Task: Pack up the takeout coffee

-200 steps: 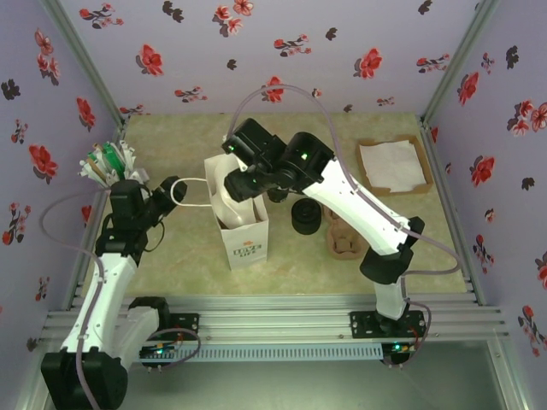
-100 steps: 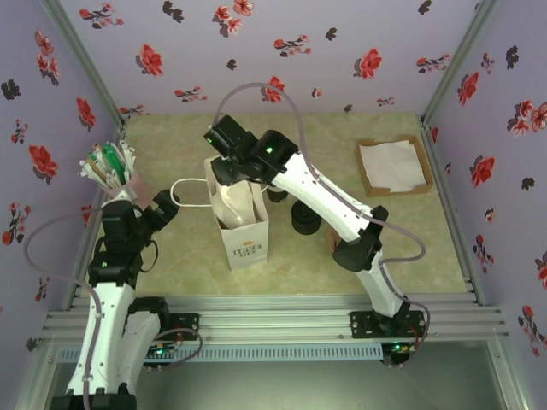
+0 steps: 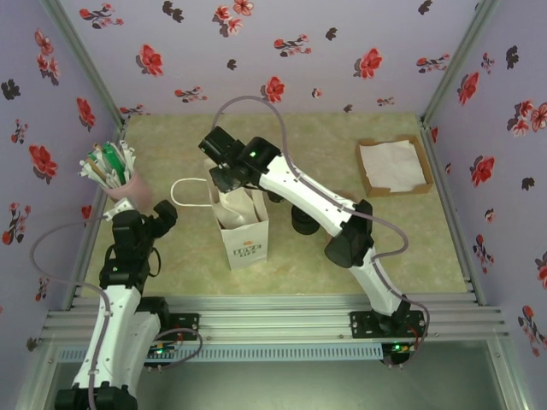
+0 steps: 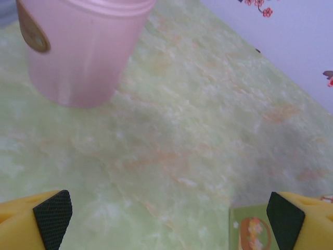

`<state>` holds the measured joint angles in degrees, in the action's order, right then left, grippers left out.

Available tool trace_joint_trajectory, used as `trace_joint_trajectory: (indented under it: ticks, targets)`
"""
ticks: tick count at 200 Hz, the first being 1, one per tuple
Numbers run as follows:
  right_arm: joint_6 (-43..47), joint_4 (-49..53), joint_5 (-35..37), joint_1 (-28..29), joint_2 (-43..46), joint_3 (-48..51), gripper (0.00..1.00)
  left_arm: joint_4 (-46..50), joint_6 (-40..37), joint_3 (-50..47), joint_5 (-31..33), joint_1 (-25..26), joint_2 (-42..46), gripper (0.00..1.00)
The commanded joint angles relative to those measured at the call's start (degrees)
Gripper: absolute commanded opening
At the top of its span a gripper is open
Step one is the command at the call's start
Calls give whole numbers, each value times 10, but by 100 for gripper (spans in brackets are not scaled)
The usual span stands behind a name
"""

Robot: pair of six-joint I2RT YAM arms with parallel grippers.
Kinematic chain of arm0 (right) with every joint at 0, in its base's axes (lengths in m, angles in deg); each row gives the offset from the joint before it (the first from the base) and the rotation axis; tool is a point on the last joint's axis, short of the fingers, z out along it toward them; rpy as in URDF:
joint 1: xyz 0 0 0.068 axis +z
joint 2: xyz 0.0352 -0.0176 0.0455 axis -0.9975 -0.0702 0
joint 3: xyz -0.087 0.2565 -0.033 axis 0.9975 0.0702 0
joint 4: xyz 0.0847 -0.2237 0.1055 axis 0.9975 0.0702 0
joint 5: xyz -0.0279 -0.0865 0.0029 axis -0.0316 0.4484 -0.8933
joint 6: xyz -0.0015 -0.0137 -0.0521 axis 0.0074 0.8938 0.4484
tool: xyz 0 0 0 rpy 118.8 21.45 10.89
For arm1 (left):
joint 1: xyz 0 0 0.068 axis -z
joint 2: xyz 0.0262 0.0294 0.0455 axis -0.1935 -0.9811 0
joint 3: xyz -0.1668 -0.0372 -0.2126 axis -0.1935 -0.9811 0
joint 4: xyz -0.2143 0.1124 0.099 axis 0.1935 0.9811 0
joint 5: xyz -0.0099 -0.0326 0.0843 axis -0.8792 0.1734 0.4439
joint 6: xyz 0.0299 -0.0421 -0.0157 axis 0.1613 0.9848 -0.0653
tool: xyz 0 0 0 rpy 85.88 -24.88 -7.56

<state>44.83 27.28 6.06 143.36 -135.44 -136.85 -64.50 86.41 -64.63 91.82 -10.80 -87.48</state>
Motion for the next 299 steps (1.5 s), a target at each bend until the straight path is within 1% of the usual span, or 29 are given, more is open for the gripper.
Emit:
trace_joint_trajectory:
  ticks: [1, 28, 39, 46, 55, 64, 70, 97, 114, 139, 159, 170, 195, 209, 220, 225, 242, 253, 268, 288, 299]
  targets:
    - [-10, -23, 5, 11, 65, 9, 30, -89, -102, -21, 43, -4, -12, 99]
    - [-4, -50, 23, 19, 133, 56, 33, -146, -165, -52, 47, -4, -20, 99]
    - [-4, -70, 35, 19, 174, 93, 35, -164, -184, -60, 49, -4, -23, 99]
    - [-4, -85, 43, 20, 201, 120, 40, -178, -192, -67, 49, -4, -26, 99]
    - [-4, -106, 56, 20, 237, 155, 48, -196, -201, -73, 49, -4, -30, 99]
    - [-3, -126, 75, 20, 277, 196, 60, -215, -211, -73, 49, -4, -36, 99]
    - [0, -140, 86, 20, 302, 225, 67, -227, -216, -92, 49, -4, -40, 99]
    - [14, -186, 200, 18, 434, 366, 99, -283, -246, -109, 46, -4, -69, 99]
    - [40, -224, 254, 6, 520, 467, 99, -326, -262, -120, 36, -4, -96, 99]
    - [73, -277, 320, -46, 640, 619, 99, -363, -277, -120, 14, -4, -147, 99]
    - [113, -360, 315, -101, 748, 761, 99, -390, -275, -115, 7, -4, -185, 99]
    - [129, -404, 316, -141, 802, 833, 99, -407, -272, -112, 6, -4, -205, 99]
    - [154, -506, 302, -241, 886, 987, 99, -456, -277, -107, 13, -4, -256, 99]
    - [144, -557, 283, -311, 899, 1056, 99, -494, -279, -106, 20, -4, -287, 99]
    - [125, -596, 262, -366, 892, 1104, 99, -530, -281, -107, 30, -4, -319, 99]
    - [120, -618, 256, -390, 884, 1126, 99, -529, -282, -101, 31, -4, -328, 99]
    - [112, -717, 237, -448, 856, 1197, 99, -558, -286, -94, 31, -4, -355, 99]
    - [109, -785, 233, -475, 831, 1233, 99, -584, -293, -94, 33, -4, -372, 99]
    - [105, -849, 214, -505, 787, 1257, 99, -607, -300, -90, 35, -4, -392, 99]
    - [115, -919, 201, -526, 708, 1264, 99, -638, -312, -84, 39, -4, -420, 99]
    - [124, -964, 196, -532, 662, 1264, 99, -681, -313, -88, 51, -5, -450, 99]
